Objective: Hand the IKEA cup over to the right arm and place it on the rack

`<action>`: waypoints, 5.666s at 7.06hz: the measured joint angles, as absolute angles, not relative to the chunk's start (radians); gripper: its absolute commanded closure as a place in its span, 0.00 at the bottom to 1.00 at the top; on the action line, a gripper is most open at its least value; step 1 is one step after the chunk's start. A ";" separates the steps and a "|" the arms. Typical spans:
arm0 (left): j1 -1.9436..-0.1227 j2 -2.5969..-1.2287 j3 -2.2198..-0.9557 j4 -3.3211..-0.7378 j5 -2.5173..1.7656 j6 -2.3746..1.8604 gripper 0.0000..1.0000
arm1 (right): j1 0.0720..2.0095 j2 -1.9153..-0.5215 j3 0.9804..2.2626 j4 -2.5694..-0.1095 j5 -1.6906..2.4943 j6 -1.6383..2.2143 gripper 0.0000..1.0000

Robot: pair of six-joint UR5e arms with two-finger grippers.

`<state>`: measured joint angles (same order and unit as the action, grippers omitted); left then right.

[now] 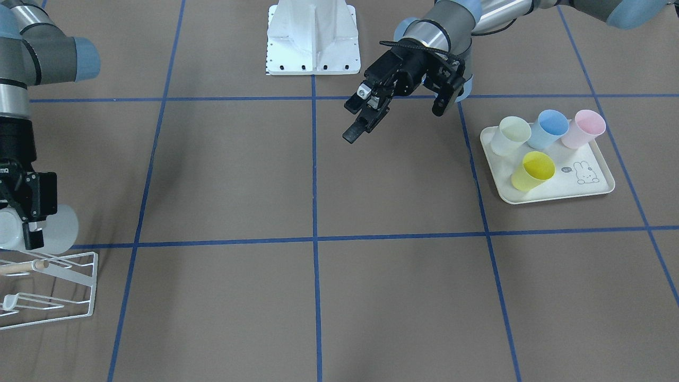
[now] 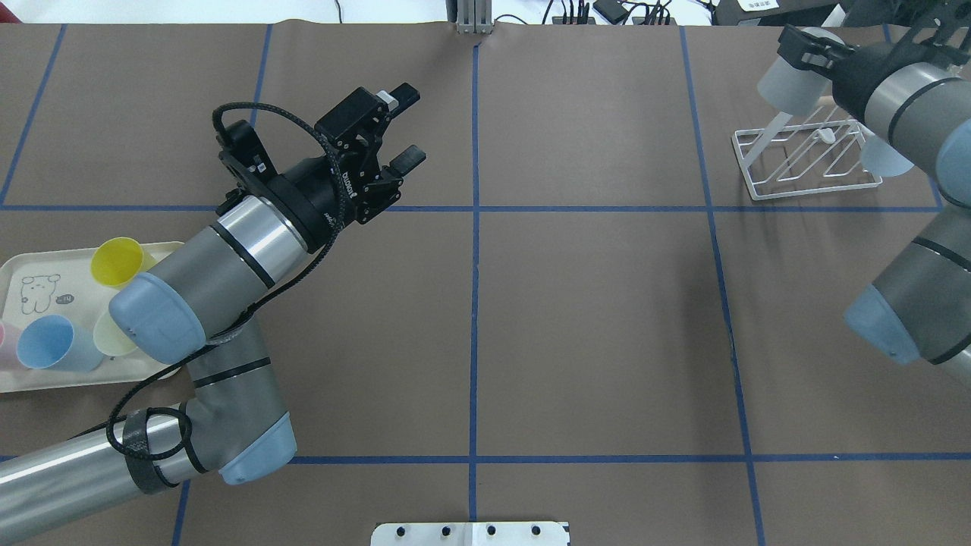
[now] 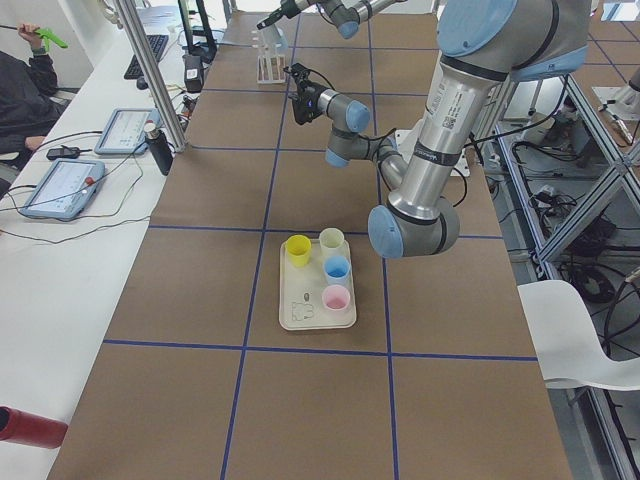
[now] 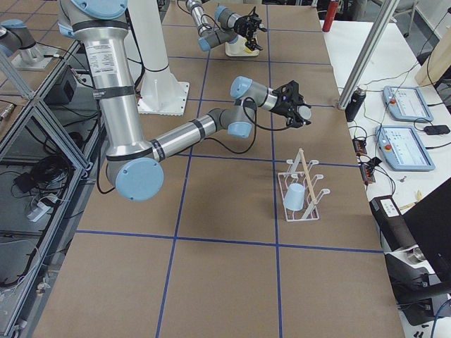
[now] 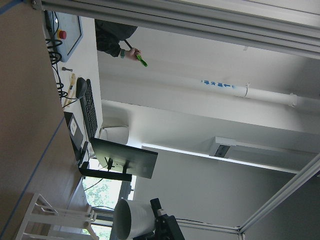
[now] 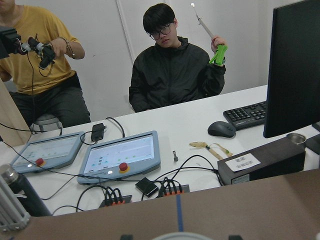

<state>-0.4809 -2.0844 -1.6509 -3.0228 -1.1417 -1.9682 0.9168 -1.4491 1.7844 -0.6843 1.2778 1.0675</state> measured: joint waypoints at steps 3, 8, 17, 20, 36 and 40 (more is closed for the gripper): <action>-0.488 -2.081 -1.667 -2.975 -1.139 -1.911 0.00 | 0.937 -1.562 1.787 -0.678 1.226 0.909 1.00; -0.488 -2.028 -1.677 -2.939 -1.146 -1.794 0.00 | 0.948 -1.585 1.752 -0.672 1.215 0.871 1.00; -0.479 -2.014 -1.663 -2.936 -1.146 -1.776 0.00 | 0.945 -1.524 1.649 -0.672 1.209 0.850 1.00; -0.477 -2.012 -1.662 -2.937 -1.145 -1.776 0.00 | 0.938 -1.514 1.644 -0.672 1.209 0.857 1.00; -0.471 -2.000 -1.660 -2.938 -1.140 -1.787 0.00 | 0.923 -1.552 1.596 -0.583 1.202 0.850 0.86; -0.471 -2.000 -1.660 -2.938 -1.140 -1.787 0.00 | 0.922 -1.547 1.590 -0.582 1.199 0.859 0.00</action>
